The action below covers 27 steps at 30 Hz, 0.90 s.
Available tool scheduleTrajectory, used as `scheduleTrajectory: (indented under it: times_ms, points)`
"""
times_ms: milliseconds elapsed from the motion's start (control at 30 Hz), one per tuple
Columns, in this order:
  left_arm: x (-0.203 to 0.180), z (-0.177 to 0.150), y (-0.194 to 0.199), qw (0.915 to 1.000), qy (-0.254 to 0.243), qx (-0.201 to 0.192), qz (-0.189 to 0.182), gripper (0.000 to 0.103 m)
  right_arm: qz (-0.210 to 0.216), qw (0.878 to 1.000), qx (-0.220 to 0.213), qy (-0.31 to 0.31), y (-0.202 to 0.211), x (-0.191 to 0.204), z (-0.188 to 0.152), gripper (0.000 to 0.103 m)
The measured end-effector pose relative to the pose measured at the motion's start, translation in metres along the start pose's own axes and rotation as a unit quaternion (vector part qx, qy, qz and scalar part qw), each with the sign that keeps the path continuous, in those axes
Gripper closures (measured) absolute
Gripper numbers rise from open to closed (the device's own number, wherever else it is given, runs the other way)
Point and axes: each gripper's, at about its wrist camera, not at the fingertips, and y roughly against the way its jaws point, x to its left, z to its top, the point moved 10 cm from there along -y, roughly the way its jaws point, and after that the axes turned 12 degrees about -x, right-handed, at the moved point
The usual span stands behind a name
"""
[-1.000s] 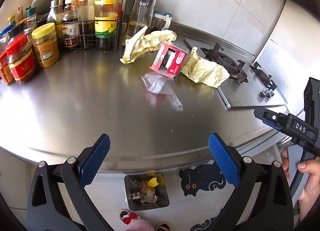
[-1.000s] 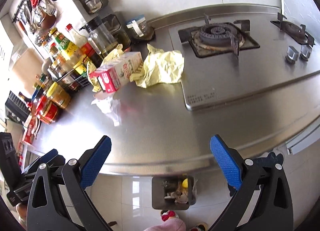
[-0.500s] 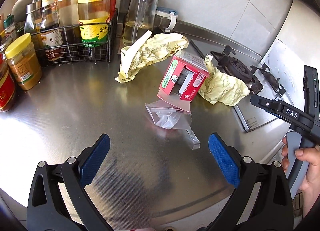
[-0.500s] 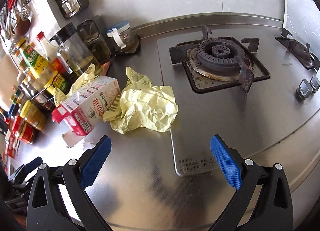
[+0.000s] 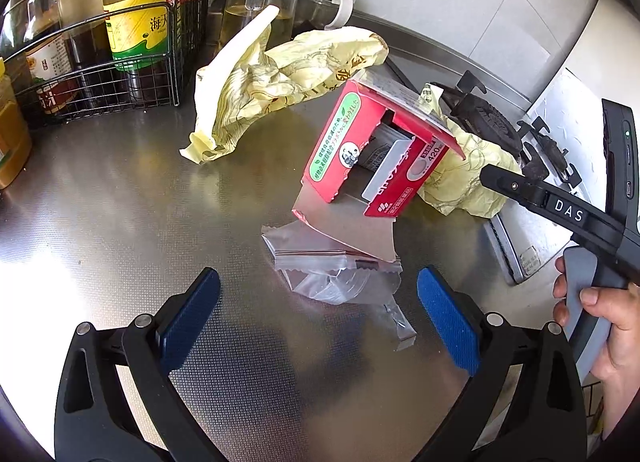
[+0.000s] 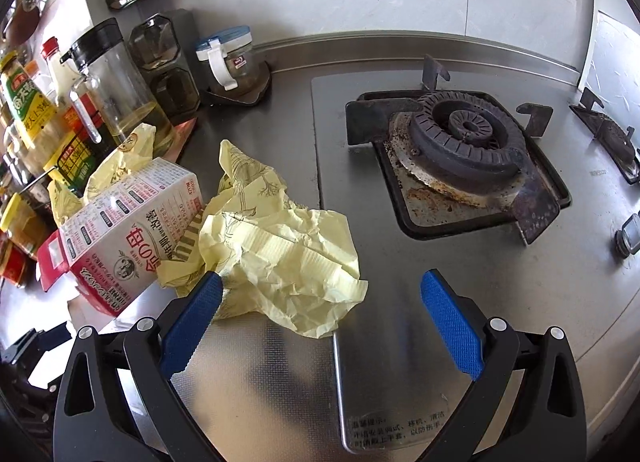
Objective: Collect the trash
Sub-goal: 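Grasp the small clear zip bag with the left tool while the right tool grips the yellow paper, then carry zip bag and yellow paper over the bin and open both tools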
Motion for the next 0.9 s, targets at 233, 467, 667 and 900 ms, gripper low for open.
scheduleTrajectory:
  times_ms: [233,467,667,900]
  points:
    - [-0.001,-0.002,-0.001,0.9998,-0.020,-0.002,-0.006,0.054,0.048,0.999,0.011,-0.005,0.000,0.017,-0.005,0.045]
    - [0.005,-0.003,0.014,0.9995,-0.028,-0.011,0.000,0.080,0.071,0.997,0.010,-0.011,0.014,0.031,-0.012,0.072]
    - [0.007,-0.007,0.036,0.9991,-0.037,-0.020,0.009,0.102,0.087,0.996,-0.004,-0.017,0.039,0.039,-0.015,0.077]
    - [0.000,-0.016,0.076,0.9980,-0.039,-0.045,0.021,0.103,0.101,0.994,-0.008,-0.028,0.074,0.042,-0.033,0.077]
